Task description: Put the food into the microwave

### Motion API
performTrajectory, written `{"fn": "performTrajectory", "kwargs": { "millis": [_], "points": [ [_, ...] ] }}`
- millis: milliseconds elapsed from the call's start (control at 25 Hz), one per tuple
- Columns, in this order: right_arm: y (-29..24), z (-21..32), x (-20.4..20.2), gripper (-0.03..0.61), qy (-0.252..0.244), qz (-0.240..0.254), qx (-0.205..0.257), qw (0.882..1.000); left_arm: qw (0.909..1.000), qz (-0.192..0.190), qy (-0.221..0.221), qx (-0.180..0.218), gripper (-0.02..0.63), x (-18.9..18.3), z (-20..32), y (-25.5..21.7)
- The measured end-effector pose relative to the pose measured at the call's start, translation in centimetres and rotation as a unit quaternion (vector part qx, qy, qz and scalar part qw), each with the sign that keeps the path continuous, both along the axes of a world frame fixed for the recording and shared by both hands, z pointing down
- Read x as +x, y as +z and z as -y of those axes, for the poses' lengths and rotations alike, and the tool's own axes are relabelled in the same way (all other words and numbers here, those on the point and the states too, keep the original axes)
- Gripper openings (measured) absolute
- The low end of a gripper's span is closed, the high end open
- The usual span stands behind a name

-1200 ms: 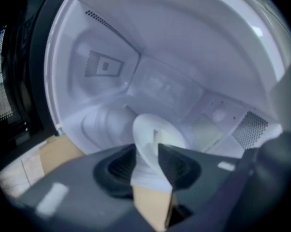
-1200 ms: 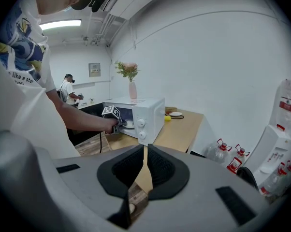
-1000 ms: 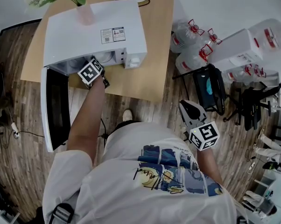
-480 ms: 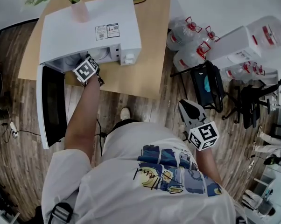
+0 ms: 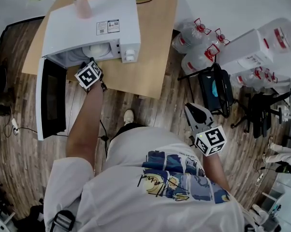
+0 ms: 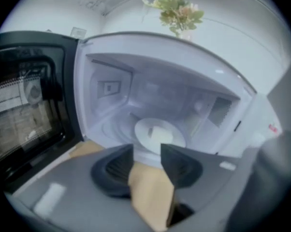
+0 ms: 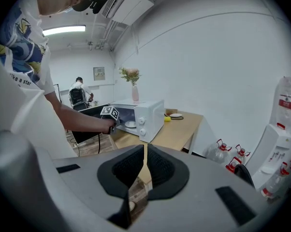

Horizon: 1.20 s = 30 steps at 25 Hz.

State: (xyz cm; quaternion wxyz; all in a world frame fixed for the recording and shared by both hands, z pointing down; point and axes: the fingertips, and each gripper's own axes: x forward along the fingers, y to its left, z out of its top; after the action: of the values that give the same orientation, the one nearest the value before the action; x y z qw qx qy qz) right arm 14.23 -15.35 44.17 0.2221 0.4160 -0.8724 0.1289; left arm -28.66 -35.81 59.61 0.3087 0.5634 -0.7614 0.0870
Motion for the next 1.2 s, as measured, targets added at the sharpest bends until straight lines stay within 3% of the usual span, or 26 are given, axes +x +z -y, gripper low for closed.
{"fn": "performTrajectory", "kwargs": {
  "millis": [120,320,480,720,840,1000,1200],
  "points": [
    [-0.1,-0.7,1.4,0.02,-0.01,0.005,0.002,1.0,1.0,0.003,0.0,0.004,0.174,1.2,-2.1,-0.8],
    [0.1,-2.0,3.4,0.014,-0.026,0.022,0.001,0.999,0.9996,-0.001,0.023,0.013,0.091,4.3,-6.1,-1.6],
    [0.3,-4.0,4.5,0.014,-0.052,0.036,-0.003,0.998,0.9986,-0.02,0.044,0.018,0.068,7.2,-10.1,-2.4],
    [0.6,-6.6,7.0,0.011,-0.074,0.049,-0.008,0.996,0.9933,-0.039,0.105,0.03,0.008,13.3,-15.7,-3.7],
    [0.8,-7.5,8.1,0.009,-0.078,0.057,-0.009,0.995,0.984,-0.056,0.163,0.046,0.008,17.5,-17.9,-5.0],
    [1.1,-8.9,9.0,0.008,-0.095,0.066,-0.013,0.993,0.9643,-0.068,0.246,0.073,0.008,23.4,-20.8,-7.4],
    [1.7,-10.3,9.2,0.008,-0.128,0.066,-0.015,0.989,0.9473,-0.073,0.298,0.091,0.008,28.6,-24.7,-9.4]
  ]
}}
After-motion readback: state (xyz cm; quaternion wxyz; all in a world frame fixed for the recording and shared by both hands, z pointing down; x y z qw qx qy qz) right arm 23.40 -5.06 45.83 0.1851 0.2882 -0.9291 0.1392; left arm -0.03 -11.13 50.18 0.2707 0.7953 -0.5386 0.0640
